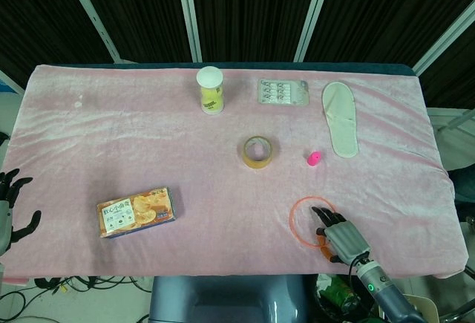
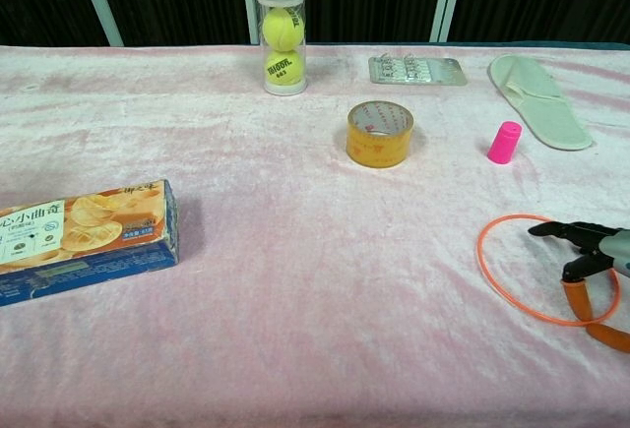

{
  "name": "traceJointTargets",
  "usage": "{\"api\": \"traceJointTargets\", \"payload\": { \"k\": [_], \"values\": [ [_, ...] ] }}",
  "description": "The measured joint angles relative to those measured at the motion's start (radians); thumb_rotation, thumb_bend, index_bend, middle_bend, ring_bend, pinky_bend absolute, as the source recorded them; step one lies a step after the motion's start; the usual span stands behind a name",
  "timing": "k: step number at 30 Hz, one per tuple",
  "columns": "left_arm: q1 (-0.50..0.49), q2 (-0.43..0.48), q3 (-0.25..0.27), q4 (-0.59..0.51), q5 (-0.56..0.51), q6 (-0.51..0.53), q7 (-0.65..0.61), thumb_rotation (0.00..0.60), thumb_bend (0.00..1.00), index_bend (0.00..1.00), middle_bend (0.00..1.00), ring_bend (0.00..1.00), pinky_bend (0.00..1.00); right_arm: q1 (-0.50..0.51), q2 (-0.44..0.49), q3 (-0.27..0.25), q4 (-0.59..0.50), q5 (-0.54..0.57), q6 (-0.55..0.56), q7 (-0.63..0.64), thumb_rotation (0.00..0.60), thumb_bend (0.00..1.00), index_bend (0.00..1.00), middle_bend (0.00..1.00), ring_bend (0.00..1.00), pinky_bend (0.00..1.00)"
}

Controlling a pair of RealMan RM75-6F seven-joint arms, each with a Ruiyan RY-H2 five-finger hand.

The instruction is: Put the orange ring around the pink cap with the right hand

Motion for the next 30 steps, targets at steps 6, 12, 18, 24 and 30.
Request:
{"api": "traceJointTargets", "payload": {
  "k": [6, 12, 18, 24, 30],
  "values": [
    [0.000, 0.000, 0.000, -0.001, 0.001, 0.000, -0.001, 0.600, 0.34, 0.20, 0.07, 0.00, 0.00, 0.003, 0.004, -0.004, -0.003, 0.001, -0.009, -0.002, 0.600, 0.44, 0.66, 0.00, 0.06, 0.16],
    [0.001, 0.001, 0.000, -0.001, 0.001, 0.001, -0.004, 0.600, 0.34, 0.20, 0.07, 0.00, 0.00, 0.004, 0.005, -0.004, -0.002, 0.001, -0.008, 0.004, 0.600, 0.45, 0.67, 0.00, 0.06, 0.16],
    [0.000, 0.001, -0.001, -0.001, 0.001, 0.001, -0.007, 0.600, 0.34, 0.20, 0.07, 0.00, 0.00, 0.005, 0.011, 0.000, -0.008, -0.006, 0.005, 0.010, 0.600, 0.47, 0.69, 0.00, 0.06, 0.16],
    [0.001, 0.001, -0.001, -0.001, 0.001, 0.001, -0.008, 0.600, 0.34, 0.20, 0.07, 0.00, 0.00, 0.003, 0.016, 0.005, -0.012, -0.006, 0.016, 0.023, 0.600, 0.47, 0.69, 0.00, 0.06, 0.16],
    [0.000, 0.001, -0.001, -0.001, 0.001, 0.001, -0.009, 0.600, 0.34, 0.20, 0.07, 0.00, 0.00, 0.000, 0.028, 0.014, -0.019, -0.010, 0.041, 0.054, 0.600, 0.47, 0.70, 0.00, 0.06, 0.16]
  ]
}}
